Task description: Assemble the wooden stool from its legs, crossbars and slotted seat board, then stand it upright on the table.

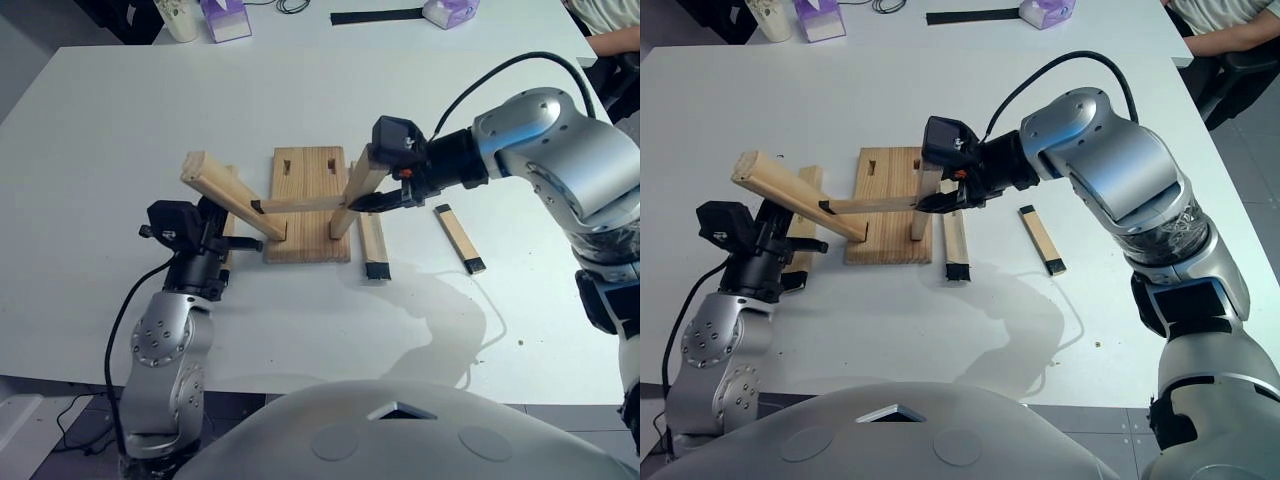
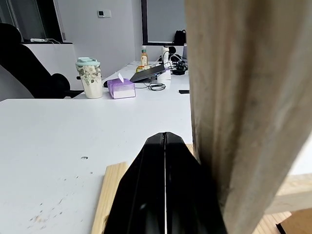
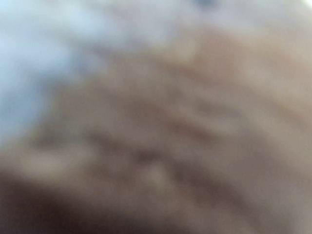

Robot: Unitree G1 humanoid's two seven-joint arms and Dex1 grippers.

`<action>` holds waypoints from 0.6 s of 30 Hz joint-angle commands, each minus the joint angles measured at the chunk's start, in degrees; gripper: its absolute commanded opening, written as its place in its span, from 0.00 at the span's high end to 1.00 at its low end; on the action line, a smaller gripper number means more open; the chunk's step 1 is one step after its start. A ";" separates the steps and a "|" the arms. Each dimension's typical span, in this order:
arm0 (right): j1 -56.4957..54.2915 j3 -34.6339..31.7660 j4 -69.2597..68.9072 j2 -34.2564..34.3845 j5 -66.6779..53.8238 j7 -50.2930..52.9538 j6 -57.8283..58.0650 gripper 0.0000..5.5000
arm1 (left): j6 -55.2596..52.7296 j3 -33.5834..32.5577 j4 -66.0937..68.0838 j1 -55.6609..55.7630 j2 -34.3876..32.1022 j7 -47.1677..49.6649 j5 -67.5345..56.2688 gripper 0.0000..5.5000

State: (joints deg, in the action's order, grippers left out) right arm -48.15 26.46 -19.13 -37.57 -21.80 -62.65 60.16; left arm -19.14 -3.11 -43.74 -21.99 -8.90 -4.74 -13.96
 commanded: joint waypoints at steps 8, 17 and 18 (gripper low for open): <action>0.99 4.34 2.68 5.29 0.51 0.97 -2.07 0.64 | 1.57 -13.53 3.76 0.10 5.16 8.54 -0.35 1.00; 0.78 4.97 2.29 5.72 0.39 -0.51 -2.65 0.64 | -0.22 20.83 -2.93 -0.23 -5.05 -14.69 -5.92 1.00; 0.59 4.84 2.25 5.63 0.31 -0.83 -2.54 0.64 | 0.02 21.28 -3.15 -0.20 -5.08 -14.64 -6.69 1.00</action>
State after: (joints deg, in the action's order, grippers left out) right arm -48.80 27.71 -17.12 -35.85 -19.99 -63.84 56.40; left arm -17.99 -1.89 -42.16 -23.24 -9.77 -2.83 -15.66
